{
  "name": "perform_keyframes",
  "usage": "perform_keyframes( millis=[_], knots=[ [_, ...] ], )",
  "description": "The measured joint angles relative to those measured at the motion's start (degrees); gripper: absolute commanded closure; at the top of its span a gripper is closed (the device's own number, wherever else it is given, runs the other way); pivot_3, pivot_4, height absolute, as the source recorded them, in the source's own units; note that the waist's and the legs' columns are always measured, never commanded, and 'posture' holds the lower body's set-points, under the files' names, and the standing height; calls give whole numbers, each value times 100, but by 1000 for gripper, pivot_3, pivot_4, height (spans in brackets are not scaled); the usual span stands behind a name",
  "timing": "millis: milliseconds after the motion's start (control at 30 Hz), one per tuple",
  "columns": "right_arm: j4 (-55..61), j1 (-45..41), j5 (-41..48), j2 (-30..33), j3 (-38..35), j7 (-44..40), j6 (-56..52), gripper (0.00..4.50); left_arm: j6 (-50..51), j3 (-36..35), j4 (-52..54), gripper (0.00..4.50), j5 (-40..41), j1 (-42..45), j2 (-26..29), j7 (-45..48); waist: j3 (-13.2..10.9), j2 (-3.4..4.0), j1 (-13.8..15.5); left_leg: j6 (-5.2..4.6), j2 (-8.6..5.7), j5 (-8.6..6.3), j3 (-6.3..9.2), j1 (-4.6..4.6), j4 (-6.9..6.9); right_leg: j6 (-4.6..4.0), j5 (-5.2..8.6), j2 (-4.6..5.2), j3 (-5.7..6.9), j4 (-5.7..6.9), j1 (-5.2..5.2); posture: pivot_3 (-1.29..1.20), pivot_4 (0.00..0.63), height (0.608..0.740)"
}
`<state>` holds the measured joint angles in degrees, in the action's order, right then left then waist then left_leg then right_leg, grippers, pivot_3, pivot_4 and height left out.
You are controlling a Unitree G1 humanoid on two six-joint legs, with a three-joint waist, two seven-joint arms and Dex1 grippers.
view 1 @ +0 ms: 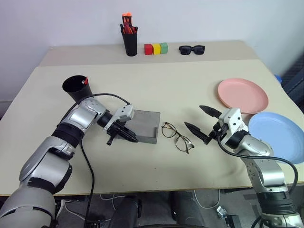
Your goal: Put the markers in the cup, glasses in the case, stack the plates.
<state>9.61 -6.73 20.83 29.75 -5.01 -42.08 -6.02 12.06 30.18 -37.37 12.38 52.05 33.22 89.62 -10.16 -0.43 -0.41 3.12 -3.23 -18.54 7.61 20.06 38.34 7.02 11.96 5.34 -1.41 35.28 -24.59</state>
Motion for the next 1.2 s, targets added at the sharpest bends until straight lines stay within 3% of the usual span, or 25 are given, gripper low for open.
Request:
perform_keyframes(
  millis=[133, 400, 500, 733, 1000, 1200],
  knots=[
    [32, 24, 12, 0, 1, 17, 0, 0, 221, -290, -102, 4461, -210, 50, -305, -456, 0, 0, -3, -10, -1, 6, -1, -7, 7, 1, 1, 1, 0, -3, 12, 0, 150, 740],
    [29, 10, 12, 0, 2, 13, 1, 0, 614, -550, 119, 4461, -374, -38, -397, -581, 0, 0, -64, -11, 0, 7, -1, -14, 6, 0, 1, 0, -1, 6, 12, 0, 150, 740],
    [26, -34, 12, 0, 3, 1, 2, 0, 779, -661, 156, 3579, -387, -67, -444, -609, 0, 0, -58, -11, 0, 7, -1, -13, 6, 0, 1, -1, -1, 6, 12, 0, 150, 740],
    [85, -46, 77, 12, 17, 30, -431, 0, 1215, -957, 282, 242, -342, -74, -526, -799, 0, 0, -56, -11, 1, 7, 0, -11, 6, 0, 1, 0, -1, 5, 10, 0, 150, 740],
    [1599, -132, 522, 437, 8, 590, -2387, 0, 2288, -1896, 1524, 242, 664, -319, -264, -588, -3, 5, -74, -11, 4, 7, 4, 5, 3, -1, 1, -1, -1, 9, -12, 0, 150, 740],
    [2246, -1011, 383, 1164, 532, 1141, -4389, 0, 2771, -2477, 2707, 242, 1289, -1003, 232, -657, -4, 5, -62, -10, 4, 7, 5, 10, 3, -2, 1, 1, -2, 6, -13, 0, 150, 740]
  ],
)
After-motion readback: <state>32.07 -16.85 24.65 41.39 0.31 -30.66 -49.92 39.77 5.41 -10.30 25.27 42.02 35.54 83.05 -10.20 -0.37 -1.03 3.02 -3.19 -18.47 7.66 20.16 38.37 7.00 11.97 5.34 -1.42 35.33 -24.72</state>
